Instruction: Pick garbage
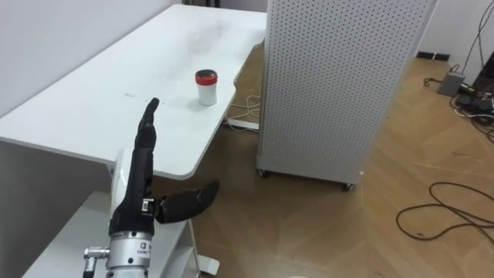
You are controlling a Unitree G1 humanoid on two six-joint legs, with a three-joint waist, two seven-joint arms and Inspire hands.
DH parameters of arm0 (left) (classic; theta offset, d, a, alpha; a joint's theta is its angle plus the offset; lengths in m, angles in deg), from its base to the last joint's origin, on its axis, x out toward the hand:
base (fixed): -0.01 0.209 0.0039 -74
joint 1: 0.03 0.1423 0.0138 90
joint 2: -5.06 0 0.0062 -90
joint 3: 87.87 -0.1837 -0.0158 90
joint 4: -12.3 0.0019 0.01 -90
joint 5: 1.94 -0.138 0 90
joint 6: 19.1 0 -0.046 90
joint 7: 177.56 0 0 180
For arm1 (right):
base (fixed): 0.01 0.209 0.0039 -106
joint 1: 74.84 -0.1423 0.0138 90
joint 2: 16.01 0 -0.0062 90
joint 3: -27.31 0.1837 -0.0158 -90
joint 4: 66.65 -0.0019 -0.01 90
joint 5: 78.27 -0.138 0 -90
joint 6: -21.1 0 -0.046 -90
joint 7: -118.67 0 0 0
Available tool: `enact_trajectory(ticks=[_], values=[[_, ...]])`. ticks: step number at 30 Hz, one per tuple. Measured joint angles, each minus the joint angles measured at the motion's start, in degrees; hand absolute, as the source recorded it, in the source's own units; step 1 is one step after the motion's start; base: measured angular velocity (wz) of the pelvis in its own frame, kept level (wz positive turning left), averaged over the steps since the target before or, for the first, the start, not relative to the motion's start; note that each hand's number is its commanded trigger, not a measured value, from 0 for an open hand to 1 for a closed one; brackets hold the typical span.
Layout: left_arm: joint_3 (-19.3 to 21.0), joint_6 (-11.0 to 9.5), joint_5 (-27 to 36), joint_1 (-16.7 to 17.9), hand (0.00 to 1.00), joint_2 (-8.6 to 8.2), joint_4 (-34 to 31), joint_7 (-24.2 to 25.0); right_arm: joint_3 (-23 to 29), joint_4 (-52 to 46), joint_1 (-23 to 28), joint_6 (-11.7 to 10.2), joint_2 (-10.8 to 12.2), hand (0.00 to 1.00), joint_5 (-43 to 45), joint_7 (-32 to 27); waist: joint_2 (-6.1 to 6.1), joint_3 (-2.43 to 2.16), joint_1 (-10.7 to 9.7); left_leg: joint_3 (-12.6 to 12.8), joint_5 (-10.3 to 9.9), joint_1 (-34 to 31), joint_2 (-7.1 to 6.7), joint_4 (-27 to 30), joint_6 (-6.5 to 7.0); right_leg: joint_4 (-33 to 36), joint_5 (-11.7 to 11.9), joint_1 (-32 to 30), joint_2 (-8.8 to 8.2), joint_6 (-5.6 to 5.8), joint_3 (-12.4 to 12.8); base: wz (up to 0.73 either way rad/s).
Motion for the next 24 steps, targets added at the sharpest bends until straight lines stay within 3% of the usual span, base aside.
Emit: enact_trajectory(ticks=[9,16,18,20,24], values=[[0.36,0.00,-0.05,-0.01,0.00,0.00,-0.37,-0.14,0.53,-0.07,0.17,0.00,-0.01,1.00,-0.19,-0.04,0.35,0.01,-0.43,0.12,-0.01,-0.38,-0.86,-0.23,0.02,-0.01,0.78,-0.36,-0.92,0.73,-0.24,0.01],[1.76,-0.01,1.34,-0.09,0.00,0.05,-0.38,0.13,0.52,-0.05,-0.68,0.02,-0.05,1.00,0.08,-0.33,-0.29,0.45,-0.29,0.83,-1.01,-0.11,-2.90,0.20,1.05,6.44,-1.27,-4.07,-3.22,0.80,-0.53,-0.18],[2.73,-0.02,1.44,-0.13,0.00,0.04,-0.35,0.11,0.54,-0.03,-0.67,0.06,-0.05,1.00,-0.03,-0.69,-0.20,0.62,-0.34,0.92,-1.40,-0.77,-2.76,0.61,1.07,5.96,-0.86,-4.19,-3.08,0.90,-0.43,-0.09],[2.85,-0.02,1.39,-0.35,0.00,0.00,-0.31,0.08,0.53,-0.06,-0.74,0.06,-0.50,1.00,0.05,-1.47,0.89,0.74,-0.34,0.98,-2.08,-2.59,-2.10,2.57,1.19,4.15,0.59,-4.30,-2.47,0.81,-0.26,-0.07],[2.89,-0.06,1.37,-0.53,0.00,0.08,1.71,0.09,0.54,0.06,-0.64,-0.01,-0.95,1.00,-0.66,-1.58,1.84,0.89,0.05,1.10,-2.32,-4.15,-1.51,3.91,1.36,3.23,1.97,-5.53,-2.55,0.80,0.12,-0.08]])
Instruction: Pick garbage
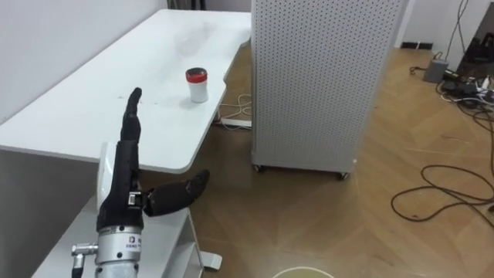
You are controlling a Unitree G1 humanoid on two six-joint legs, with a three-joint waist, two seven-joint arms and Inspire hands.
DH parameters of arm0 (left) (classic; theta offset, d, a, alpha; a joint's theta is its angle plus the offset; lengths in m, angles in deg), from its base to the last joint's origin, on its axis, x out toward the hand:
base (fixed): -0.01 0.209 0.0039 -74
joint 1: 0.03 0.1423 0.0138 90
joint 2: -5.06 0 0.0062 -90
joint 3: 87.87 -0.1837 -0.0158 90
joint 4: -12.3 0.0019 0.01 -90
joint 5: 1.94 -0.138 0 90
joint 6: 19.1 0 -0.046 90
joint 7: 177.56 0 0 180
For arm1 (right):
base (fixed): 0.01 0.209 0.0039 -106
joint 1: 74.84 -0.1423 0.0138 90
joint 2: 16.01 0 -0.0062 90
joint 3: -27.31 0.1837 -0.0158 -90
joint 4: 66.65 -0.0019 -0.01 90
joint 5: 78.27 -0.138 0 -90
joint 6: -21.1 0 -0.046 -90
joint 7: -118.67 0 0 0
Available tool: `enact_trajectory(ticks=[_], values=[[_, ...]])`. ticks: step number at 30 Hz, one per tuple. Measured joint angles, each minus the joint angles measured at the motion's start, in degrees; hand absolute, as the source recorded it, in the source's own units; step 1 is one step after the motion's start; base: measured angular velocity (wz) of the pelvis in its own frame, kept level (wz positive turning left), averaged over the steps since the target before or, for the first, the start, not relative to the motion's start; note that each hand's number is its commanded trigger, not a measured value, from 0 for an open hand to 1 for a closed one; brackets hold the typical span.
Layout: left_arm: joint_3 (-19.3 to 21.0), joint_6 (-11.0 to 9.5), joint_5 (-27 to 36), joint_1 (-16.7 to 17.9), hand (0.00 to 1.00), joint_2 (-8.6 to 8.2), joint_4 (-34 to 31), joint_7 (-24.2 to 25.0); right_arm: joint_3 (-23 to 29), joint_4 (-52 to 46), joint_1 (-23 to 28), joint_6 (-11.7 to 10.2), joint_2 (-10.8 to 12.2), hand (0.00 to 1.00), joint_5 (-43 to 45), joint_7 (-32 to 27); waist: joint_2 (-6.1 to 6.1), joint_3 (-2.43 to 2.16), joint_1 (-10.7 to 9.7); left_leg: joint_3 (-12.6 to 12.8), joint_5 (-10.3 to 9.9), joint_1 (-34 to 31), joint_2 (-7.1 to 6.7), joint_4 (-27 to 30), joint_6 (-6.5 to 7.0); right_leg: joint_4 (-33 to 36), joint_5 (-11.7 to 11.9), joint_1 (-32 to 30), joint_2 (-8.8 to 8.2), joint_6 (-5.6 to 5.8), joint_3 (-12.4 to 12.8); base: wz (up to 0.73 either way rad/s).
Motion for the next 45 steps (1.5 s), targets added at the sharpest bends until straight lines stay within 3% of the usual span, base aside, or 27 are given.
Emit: enact_trajectory(ticks=[6,8,9,11,12,13,14,15,16,17,18,19,21,23,24,26,27,28,29,34,38,45], values=[[-0.06,0.00,0.29,0.33,0.00,0.41,-0.20,1.04,0.27,-0.02,-0.08,-0.05,-0.10,1.00,0.56,0.46,0.84,-0.05,-0.41,0.21,-0.69,-0.68,0.87,0.33,0.04,-0.10,0.21,-0.48,0.35,-0.19,-0.84,-0.03],[-0.05,0.00,0.29,0.29,0.00,0.33,-0.22,1.06,0.27,-0.06,0.04,-0.04,-0.10,1.00,0.44,0.52,1.37,-0.12,-0.17,0.95,-1.77,-0.15,1.87,1.64,-0.57,0.23,-0.62,-0.45,0.38,-1.02,-3.71,-0.16],[0.00,0.00,0.37,0.28,0.00,0.41,-0.26,1.02,0.13,-0.09,0.01,-0.04,-0.10,1.00,0.34,0.57,1.38,-0.12,-0.12,1.12,-2.25,-0.08,2.17,2.31,-0.80,0.68,-1.24,-0.49,0.41,-1.32,-4.42,-0.24],[0.44,0.01,1.05,0.28,0.00,0.40,-0.40,1.01,-0.29,-0.46,0.02,-0.02,-0.08,1.00,0.35,0.80,1.38,-0.19,0.34,1.73,-4.97,-0.01,4.16,6.88,-1.87,4.13,-5.09,-0.63,1.16,-2.60,-6.26,-0.35],[0.48,0.01,1.06,0.28,0.00,0.40,-0.55,1.01,-0.45,-0.46,0.05,-0.02,-0.09,1.00,0.17,0.94,1.34,-0.21,0.62,1.96,-5.64,-0.16,4.95,8.80,-2.41,4.90,-6.03,-0.53,1.47,-2.51,-6.54,-0.44],[0.56,0.01,1.22,0.27,0.00,0.40,-0.75,1.04,-0.88,-0.45,0.06,-0.04,-0.06,1.00,0.10,1.35,0.76,-0.34,1.37,1.66,-6.01,-2.00,6.11,15.58,-2.83,6.46,-7.44,-0.44,2.04,-2.94,-6.07,-0.54],[0.56,0.01,1.60,0.34,0.00,0.25,-0.74,1.08,-1.28,-0.46,0.07,-0.09,-0.39,1.00,0.41,1.87,0.69,-0.52,2.26,-0.17,-4.91,-5.67,8.19,26.04,-3.13,7.72,-8.36,0.02,3.35,-3.94,-5.19,-0.62],[0.57,0.01,1.97,0.33,0.00,0.09,-0.74,1.11,-1.46,-0.44,0.06,-0.11,-0.69,1.00,0.55,2.06,0.91,-0.53,2.71,-1.12,-3.58,-7.43,9.21,31.03,-3.17,8.16,-8.66,0.46,4.06,-4.49,-4.87,-0.63],[0.84,0.01,2.82,0.36,0.00,-0.32,-0.58,1.12,-2.21,-0.05,0.20,-0.34,-1.12,1.00,0.63,2.41,1.11,-0.50,2.80,-3.24,1.25,-10.52,10.75,39.32,-3.05,8.22,-9.24,2.32,5.23,-5.03,-4.74,-0.48],[1.05,0.01,2.95,0.76,0.00,-0.38,-0.23,1.10,-2.27,0.00,1.09,-0.44,-1.14,1.00,0.64,2.71,0.55,-0.51,2.74,-5.30,7.13,-12.22,10.85,44.05,-2.77,7.74,-9.87,5.12,5.43,-5.69,-4.91,-0.33],[1.18,-0.04,2.96,1.27,0.00,-0.31,-0.25,1.08,-2.24,-0.10,1.61,-0.49,-1.18,1.00,0.75,2.65,-0.40,-0.27,2.75,-6.10,9.70,-12.72,10.62,45.56,-2.64,7.46,-10.31,6.18,5.41,-5.89,-4.83,-0.08],[1.15,-0.10,3.33,1.70,0.00,-0.36,-0.15,1.07,-2.15,-0.72,2.54,-0.50,-1.65,1.00,0.70,2.32,-0.77,-0.47,2.29,-7.50,10.59,-14.09,10.07,47.07,-2.54,7.00,-11.10,7.51,5.21,-6.26,-4.73,0.00],[1.03,-0.10,3.34,1.97,0.00,-0.39,-0.07,1.04,-2.26,-0.76,2.57,-0.46,-2.49,1.00,0.83,1.21,-1.08,-0.23,2.22,-8.04,7.73,-17.41,9.62,45.16,-2.52,6.47,-11.59,8.18,5.09,-6.53,-4.61,0.01],[1.03,-0.10,3.31,2.96,0.00,-0.39,0.58,0.46,-2.32,-0.77,2.57,-0.42,-2.56,1.00,0.73,-0.47,-1.94,0.12,3.01,-8.44,4.26,-19.68,7.58,34.86,-3.57,4.65,-11.59,9.36,4.74,-6.53,-3.27,-0.19],[1.04,-0.10,3.32,3.16,0.00,-0.38,1.08,0.45,-2.37,-0.78,2.58,-0.42,-2.56,1.00,0.70,-0.80,-2.03,0.17,3.06,-8.67,4.22,-19.91,7.02,30.84,-3.66,3.98,-11.59,9.74,4.65,-6.53,-3.24,-0.13],[1.07,-0.04,3.10,3.32,0.00,-0.51,2.05,0.41,-2.38,-0.83,2.58,-0.39,-2.47,1.00,0.83,-1.82,-1.98,-0.13,3.15,-10.13,5.24,-19.47,4.58,14.62,-4.35,2.32,-11.74,10.69,4.15,-6.24,-3.14,0.00],[1.09,-0.05,3.01,3.32,0.00,-0.51,2.04,0.35,-2.38,-0.83,2.59,-0.39,-2.50,1.00,0.83,-1.83,-2.08,-0.15,3.23,-10.17,6.28,-19.12,4.00,11.23,-4.46,1.92,-11.81,10.96,4.01,-6.12,-3.09,-0.10],[1.18,-0.05,3.00,3.39,0.00,-0.48,2.03,-0.06,-2.39,-0.84,2.62,-0.39,-2.47,1.00,0.90,-1.76,-2.38,-0.23,3.33,-10.32,9.83,-18.07,3.06,7.96,-3.89,1.39,-12.05,11.47,3.60,-5.67,-2.85,-0.09],[1.50,-0.05,3.31,3.60,0.00,-0.46,2.04,-0.41,-2.38,-0.83,2.71,-0.40,-2.43,1.00,1.33,-1.67,-2.79,-0.33,3.45,-10.48,11.23,-16.78,1.91,6.71,-3.17,0.04,-12.30,12.26,2.85,-5.10,-3.03,-0.05],[1.57,-0.06,4.55,3.65,0.00,-0.28,0.37,-0.52,-2.15,-1.40,4.10,-0.44,-2.40,1.00,4.47,-1.69,-3.21,-0.50,2.90,-10.53,11.11,-13.96,-1.27,3.63,-2.45,-4.19,-12.38,15.80,0.57,-3.39,-3.98,0.06],[1.72,-0.08,4.48,3.66,0.00,-0.28,-0.60,-0.56,-2.22,-1.42,4.11,-0.37,-2.14,1.00,5.59,-1.67,-3.14,-0.56,3.39,-10.68,10.93,-12.90,-1.94,2.63,-2.20,-5.21,-12.05,16.92,-0.02,-2.76,-5.21,0.02],[2.34,-0.08,4.52,3.67,0.00,-0.28,-0.97,-0.57,-2.21,-1.49,4.37,0.06,-1.90,1.00,5.59,-1.67,-3.09,-0.61,4.61,-10.75,10.76,-12.50,-2.23,1.41,-1.98,-6.65,-12.01,17.79,-0.09,-2.68,-6.37,0.07]])
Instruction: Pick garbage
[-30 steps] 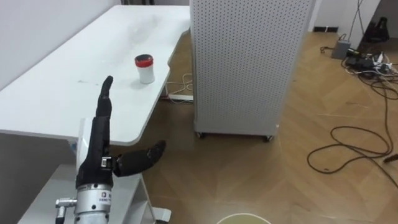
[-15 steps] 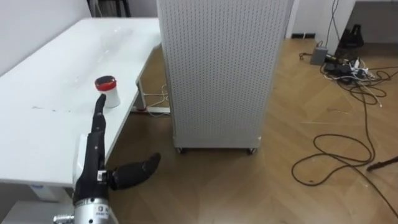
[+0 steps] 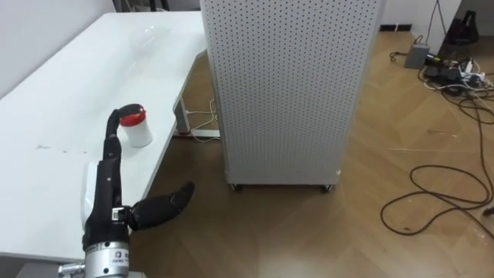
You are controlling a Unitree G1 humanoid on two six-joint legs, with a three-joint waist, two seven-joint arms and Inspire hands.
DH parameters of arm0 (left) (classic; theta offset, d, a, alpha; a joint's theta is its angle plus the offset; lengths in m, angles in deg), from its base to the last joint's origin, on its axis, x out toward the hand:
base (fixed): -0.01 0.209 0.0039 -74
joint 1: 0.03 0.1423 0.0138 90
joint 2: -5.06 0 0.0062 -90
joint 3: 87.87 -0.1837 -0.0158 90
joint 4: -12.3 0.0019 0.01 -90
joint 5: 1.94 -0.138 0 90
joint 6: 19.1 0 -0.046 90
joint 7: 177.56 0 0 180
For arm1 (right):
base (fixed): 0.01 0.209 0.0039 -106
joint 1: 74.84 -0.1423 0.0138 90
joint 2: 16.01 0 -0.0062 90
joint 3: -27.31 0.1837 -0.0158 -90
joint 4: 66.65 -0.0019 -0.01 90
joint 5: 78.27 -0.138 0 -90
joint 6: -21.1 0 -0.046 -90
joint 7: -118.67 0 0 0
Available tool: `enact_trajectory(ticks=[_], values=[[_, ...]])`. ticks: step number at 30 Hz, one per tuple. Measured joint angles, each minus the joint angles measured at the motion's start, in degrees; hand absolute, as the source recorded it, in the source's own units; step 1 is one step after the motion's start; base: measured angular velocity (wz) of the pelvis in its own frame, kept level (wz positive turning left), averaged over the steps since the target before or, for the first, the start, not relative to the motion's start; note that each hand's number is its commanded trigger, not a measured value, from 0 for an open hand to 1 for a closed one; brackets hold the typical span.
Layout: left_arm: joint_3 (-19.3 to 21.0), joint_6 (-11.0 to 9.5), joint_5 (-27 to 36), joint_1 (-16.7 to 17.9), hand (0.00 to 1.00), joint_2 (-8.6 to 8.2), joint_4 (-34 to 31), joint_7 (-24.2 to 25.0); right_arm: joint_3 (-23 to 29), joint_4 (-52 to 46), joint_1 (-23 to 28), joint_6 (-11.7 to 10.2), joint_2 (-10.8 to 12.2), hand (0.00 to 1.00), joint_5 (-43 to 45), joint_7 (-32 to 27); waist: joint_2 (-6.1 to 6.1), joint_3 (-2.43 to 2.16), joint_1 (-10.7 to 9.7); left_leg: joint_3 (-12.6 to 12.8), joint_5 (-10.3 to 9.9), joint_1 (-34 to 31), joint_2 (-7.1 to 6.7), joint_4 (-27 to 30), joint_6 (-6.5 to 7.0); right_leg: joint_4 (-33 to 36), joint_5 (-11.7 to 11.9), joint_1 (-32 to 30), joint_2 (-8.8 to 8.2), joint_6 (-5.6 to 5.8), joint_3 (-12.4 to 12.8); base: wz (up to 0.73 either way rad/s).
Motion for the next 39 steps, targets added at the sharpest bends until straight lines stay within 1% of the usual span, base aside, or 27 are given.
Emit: enact_trajectory(ticks=[3,6,8,9,10,11,12,13,14,15,16,17,19,20,21,22,24,25,28,30,32,33,34,35,36,39], values=[[0.58,0.00,0.00,0.00,0.00,0.00,0.00,0.00,-0.09,-0.10,0.00,0.13,0.01,1.00,-0.08,0.19,-0.04,-0.04,0.16,0.19,0.00,1.07,-0.17,-1.81,-0.01,-0.47,-0.11,0.49,-0.04,0.56,-0.11,0.05],[0.73,0.00,0.00,0.05,0.00,0.00,-0.01,0.00,-0.11,-0.14,0.06,1.16,0.08,1.00,-0.26,0.52,-0.32,-0.22,1.14,0.25,0.01,2.05,-0.38,-2.71,0.00,-0.52,-0.21,0.91,-0.33,1.58,-0.29,-0.05],[0.75,0.00,-0.04,0.07,0.00,-0.02,-0.02,-0.20,-0.21,-0.14,0.18,1.19,0.08,1.00,-0.18,0.60,-0.60,-0.47,1.65,0.04,0.03,2.75,-0.57,-3.62,0.01,-0.28,-0.32,0.95,-0.73,1.95,-1.57,-0.06],[0.75,0.00,-0.08,0.07,0.00,-0.05,-0.02,-0.21,-0.21,-0.14,0.18,1.18,0.09,1.00,-0.19,0.59,-0.58,-0.48,1.62,-0.54,0.05,2.95,-0.32,-3.80,0.02,0.28,-0.38,0.81,-0.80,2.09,-2.03,-0.07],[0.73,0.03,-0.07,0.26,0.00,-0.13,-0.01,-0.24,-0.20,-0.04,0.24,1.17,0.15,1.00,-0.21,0.50,-0.14,-0.39,1.93,-2.85,0.18,3.96,0.35,-4.72,-0.18,4.10,-0.81,-0.96,-0.95,3.82,-2.47,-0.48],[1.09,0.03,0.06,0.63,0.00,-0.54,0.01,-0.77,-0.18,-0.16,0.22,1.16,0.25,1.00,-0.12,0.39,0.94,0.01,3.31,-7.42,0.32,4.39,1.22,-4.98,-0.43,4.99,-1.99,-3.73,-1.28,5.22,-1.67,-0.83],[1.86,0.03,0.07,0.88,0.00,-0.81,0.01,-1.13,-0.19,-0.48,-0.42,1.16,0.26,1.00,0.12,0.32,0.91,-0.01,3.89,-9.28,0.27,4.14,1.40,-4.82,-0.73,3.40,-1.71,-5.76,-1.89,4.55,-0.55,-1.03],[4.19,0.16,0.69,1.27,0.00,-1.64,0.38,-1.66,-0.40,-1.44,-1.53,1.01,0.24,1.00,0.98,0.22,1.55,-0.51,3.50,-10.28,-0.57,2.85,2.16,-4.10,-2.39,3.75,1.53,-6.83,-2.23,1.91,-1.86,-0.40],[4.37,0.18,0.90,1.06,0.00,-1.51,0.40,-1.44,-0.29,-1.46,-0.83,0.94,0.80,1.00,1.27,-0.16,1.47,-0.45,1.51,-9.17,-0.48,2.69,1.90,-3.83,-2.64,2.88,2.22,-5.73,-2.22,1.60,-5.19,0.06],[4.27,0.12,0.92,1.00,0.00,-1.47,0.28,-1.41,-0.27,-1.12,-0.37,0.99,0.98,1.00,1.26,-0.07,1.06,-0.20,0.85,-8.22,-0.47,3.18,1.92,-4.03,-2.61,2.49,2.23,-4.83,-2.21,1.62,-6.42,0.54],[4.06,0.11,0.95,1.04,0.00,-1.49,0.29,-1.40,-0.07,-0.43,0.32,1.24,1.15,1.00,1.15,-0.09,0.72,-0.06,0.68,-5.41,-0.37,4.32,2.18,-5.08,-2.47,1.79,2.22,-3.53,-2.02,1.63,-6.86,0.44],[4.10,0.11,1.12,1.47,0.00,-1.49,0.29,-1.49,0.58,-0.44,0.65,1.28,0.92,1.00,1.05,-0.14,0.71,-0.10,0.71,-3.91,-0.26,5.17,2.25,-5.70,-2.41,0.95,2.21,-2.76,-1.97,1.65,-7.43,0.36],[4.12,0.14,1.49,1.82,0.00,-1.47,0.28,-1.50,1.53,-0.66,0.45,1.17,0.52,1.00,1.06,0.07,0.75,-0.14,0.81,-3.91,-0.23,5.33,2.03,-5.98,-2.38,0.54,2.22,-2.58,-2.05,1.66,-7.92,0.20],[4.24,0.14,1.70,1.82,0.00,-1.45,0.28,-1.50,1.51,-0.66,0.17,1.18,0.92,1.00,1.10,0.16,0.20,0.14,1.41,-4.01,-0.21,5.47,1.92,-5.89,-2.33,0.47,2.28,-2.28,-2.08,1.76,-8.10,0.13],[4.31,0.15,1.93,1.83,0.00,-1.41,0.29,-1.50,1.50,-0.66,0.07,1.19,1.10,1.00,1.12,0.23,-0.19,0.24,1.50,-4.02,-0.23,5.50,1.87,-5.78,-2.30,0.43,2.30,-2.18,-2.08,1.79,-8.12,0.12],[4.32,0.22,2.44,1.93,0.00,-1.27,0.34,-1.53,1.49,-0.90,-0.06,1.19,1.27,1.00,1.27,0.95,-0.81,0.22,1.67,-4.01,-0.28,5.44,1.78,-5.49,-2.21,-0.07,2.37,-2.13,-2.03,1.93,-8.08,0.09],[4.30,0.36,2.83,2.16,0.00,-1.24,0.38,-1.48,1.49,-1.79,0.00,1.19,1.23,1.00,1.33,1.38,-1.19,0.03,1.64,-4.01,-0.41,5.23,1.62,-5.04,-2.00,-0.79,2.58,-1.71,-1.99,2.20,-7.99,0.06],[4.26,0.40,2.83,2.16,0.00,-1.24,0.38,-1.42,1.49,-2.41,0.23,1.19,1.22,1.00,1.36,1.75,-1.19,0.02,1.49,-4.00,-0.43,5.25,1.44,-4.76,-1.96,-1.47,2.77,-1.21,-1.99,2.46,-7.98,0.06],[4.26,0.40,2.86,2.14,0.00,-1.20,0.38,-1.42,1.37,-2.64,0.29,1.20,1.29,1.00,1.52,2.17,-0.76,0.04,1.29,-3.83,-0.69,5.17,1.15,-4.08,-1.51,-1.54,2.76,-1.07,-2.32,2.74,-7.99,0.02],[4.25,0.42,3.27,2.14,0.00,-1.06,0.38,-1.42,0.88,-2.65,0.29,1.20,1.35,1.00,1.51,2.32,-0.56,0.11,1.20,-3.81,-0.70,5.10,1.06,-4.05,-1.48,-1.46,2.80,-1.08,-2.40,2.83,-8.06,0.02],[4.26,0.45,3.34,2.12,0.00,-1.05,0.38,-1.50,0.76,-2.64,0.50,1.20,1.90,1.00,1.67,2.50,-0.46,0.10,0.80,-3.83,-0.69,4.61,1.04,-3.76,-1.46,-1.43,2.82,-1.02,-2.39,2.85,-8.57,0.10],[4.27,0.46,3.34,2.06,0.00,-1.05,0.38,-1.52,0.76,-2.64,0.49,1.20,2.06,1.00,1.77,2.49,-0.41,0.14,0.52,-3.83,-0.69,4.30,1.01,-3.48,-1.46,-1.43,2.82,-1.03,-2.42,2.85,-8.93,0.23],[4.22,0.47,3.35,1.99,0.00,-1.05,0.50,-1.75,0.75,-2.63,0.49,1.20,2.25,1.00,1.82,2.48,-0.27,0.22,-0.24,-3.83,-0.69,3.92,0.99,-3.33,-1.45,-1.46,2.81,-1.08,-2.45,2.86,-9.57,0.20],[4.08,0.53,3.41,1.88,0.00,-1.06,0.89,-2.27,0.72,-2.63,0.49,1.20,2.26,1.00,1.78,2.47,0.01,0.35,-0.35,-3.78,-0.67,3.86,0.99,-3.33,-1.43,-1.47,2.81,-1.18,-2.44,2.86,-9.52,0.12],[4.06,0.54,3.93,1.87,0.00,-1.06,0.99,-2.42,0.62,-2.63,0.50,1.20,2.25,1.00,1.68,2.46,0.13,0.36,-0.37,-3.76,-0.67,3.85,0.99,-3.34,-1.43,-1.48,2.81,-1.21,-2.44,2.86,-9.47,0.00],[3.98,0.55,6.56,0.22,0.00,-1.08,2.66,-2.88,-0.23,-2.63,0.75,1.22,2.23,1.00,1.64,2.41,0.38,0.38,-0.55,-3.73,-0.67,3.89,0.99,-3.48,-1.43,-1.60,2.79,-1.21,-2.48,2.86,-9.47,-0.01]])
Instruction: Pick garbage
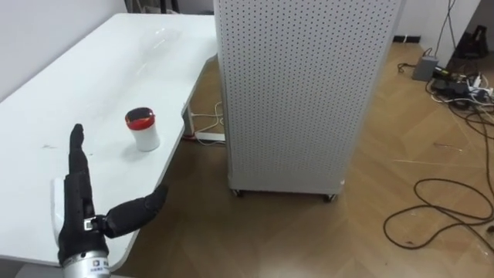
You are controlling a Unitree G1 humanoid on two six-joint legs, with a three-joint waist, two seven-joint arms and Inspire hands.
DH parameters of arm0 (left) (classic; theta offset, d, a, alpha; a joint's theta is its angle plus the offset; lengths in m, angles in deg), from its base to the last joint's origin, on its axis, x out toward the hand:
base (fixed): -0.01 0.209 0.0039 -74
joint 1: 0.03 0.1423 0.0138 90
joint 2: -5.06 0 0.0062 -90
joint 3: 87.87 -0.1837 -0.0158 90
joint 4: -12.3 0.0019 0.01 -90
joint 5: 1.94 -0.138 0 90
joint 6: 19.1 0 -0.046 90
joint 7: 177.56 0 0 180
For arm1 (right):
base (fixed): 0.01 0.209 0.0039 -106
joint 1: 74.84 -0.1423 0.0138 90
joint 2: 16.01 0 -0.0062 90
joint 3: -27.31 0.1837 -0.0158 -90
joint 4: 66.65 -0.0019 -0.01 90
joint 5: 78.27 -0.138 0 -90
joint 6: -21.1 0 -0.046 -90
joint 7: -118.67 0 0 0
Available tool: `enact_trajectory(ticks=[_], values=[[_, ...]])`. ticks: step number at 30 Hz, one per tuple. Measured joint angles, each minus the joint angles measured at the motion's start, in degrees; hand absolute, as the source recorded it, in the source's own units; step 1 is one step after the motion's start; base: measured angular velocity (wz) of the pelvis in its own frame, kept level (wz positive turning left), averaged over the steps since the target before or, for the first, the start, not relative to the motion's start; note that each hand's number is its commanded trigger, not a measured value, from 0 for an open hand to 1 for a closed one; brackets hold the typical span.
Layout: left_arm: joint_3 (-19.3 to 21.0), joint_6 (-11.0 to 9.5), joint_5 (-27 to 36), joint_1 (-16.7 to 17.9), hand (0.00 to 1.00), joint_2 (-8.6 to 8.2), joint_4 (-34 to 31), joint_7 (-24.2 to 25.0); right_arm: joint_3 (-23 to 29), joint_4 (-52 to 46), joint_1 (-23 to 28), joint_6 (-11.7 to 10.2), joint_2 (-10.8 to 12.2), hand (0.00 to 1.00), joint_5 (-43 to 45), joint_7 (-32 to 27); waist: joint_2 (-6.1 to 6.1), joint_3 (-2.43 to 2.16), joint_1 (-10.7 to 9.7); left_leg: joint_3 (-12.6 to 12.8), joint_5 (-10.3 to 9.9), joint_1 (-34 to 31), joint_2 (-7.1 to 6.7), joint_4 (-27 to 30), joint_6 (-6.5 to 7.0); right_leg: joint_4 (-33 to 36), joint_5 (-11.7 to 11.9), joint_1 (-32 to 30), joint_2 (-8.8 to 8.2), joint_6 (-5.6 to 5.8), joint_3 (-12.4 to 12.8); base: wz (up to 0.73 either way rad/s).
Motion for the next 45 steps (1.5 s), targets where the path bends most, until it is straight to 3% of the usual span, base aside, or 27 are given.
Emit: enact_trajectory(ticks=[13,20,25,28,32,34,37,40,45], values=[[0.04,0.14,6.51,-2.53,0.00,0.03,5.06,0.21,0.02,-0.01,-0.04,0.74,0.11,1.00,-0.02,-0.11,-0.53,-0.03,-1.34,1.34,0.00,0.51,-0.03,-0.93,0.00,-0.85,0.03,-0.10,-0.02,0.04,1.45,-0.04],[0.14,0.88,11.64,-12.70,0.00,0.63,16.29,0.38,-0.13,0.02,-0.60,1.16,0.14,1.00,-1.33,-0.53,-0.48,-0.02,-2.32,1.43,0.00,-0.20,0.11,-0.77,0.00,-0.68,0.15,-0.33,0.15,0.06,1.44,0.01],[0.24,1.90,16.72,-16.36,0.00,1.08,19.40,0.20,-0.08,-0.10,-0.39,1.94,0.12,1.00,-1.92,-1.93,-0.14,-0.02,-2.95,1.90,-0.07,-0.86,0.15,-0.74,0.11,-0.57,0.39,-1.43,0.42,0.18,2.50,-0.10],[0.27,3.61,20.31,-18.30,0.00,2.58,19.88,0.21,0.04,-0.18,-0.77,2.44,-0.03,1.00,-1.94,-2.49,0.17,-0.11,-3.13,2.22,-0.08,-1.55,0.20,-0.80,0.13,0.19,0.41,-2.86,0.29,0.18,3.20,-0.12],[0.35,4.63,20.51,-20.43,0.00,6.11,21.63,-0.17,0.00,-0.16,-0.96,2.57,-0.11,1.00,-1.80,-3.11,0.96,-0.08,-4.39,2.27,-0.10,-1.62,0.12,-0.80,0.17,0.19,0.44,-2.95,0.13,0.23,3.31,-0.01],[0.35,4.99,20.54,-21.17,0.00,7.08,21.85,-1.01,-0.01,-0.49,-1.13,3.26,-0.33,1.00,-1.81,-3.16,1.59,-0.10,-4.55,2.31,-0.11,-1.70,0.07,-0.79,0.18,0.20,0.45,-3.03,0.02,0.24,3.32,0.00],[0.32,5.08,22.71,-22.23,0.00,7.54,22.17,-1.22,-0.12,-1.05,-1.21,4.03,-0.67,1.00,-1.79,-3.37,2.38,-0.04,-4.45,2.45,-0.11,-1.67,0.06,-0.81,0.18,0.28,0.45,-3.23,-0.21,0.25,3.75,-0.05],[0.31,5.48,24.33,-24.23,0.00,7.78,27.30,-1.47,-0.93,-1.89,-1.29,4.51,-1.23,1.00,-1.69,-3.72,2.98,-0.06,-4.61,2.87,-0.10,-1.44,0.08,-0.93,0.19,0.43,0.45,-3.32,0.08,0.25,4.39,-0.11],[0.34,5.88,27.75,-25.13,0.00,8.57,30.79,-2.22,-1.95,-2.48,-1.58,4.52,-1.50,1.00,-1.58,-4.58,2.92,-0.04,-4.55,3.18,-0.11,-1.44,0.21,-1.26,0.19,1.27,0.45,-4.50,0.07,0.26,5.70,-0.13]])
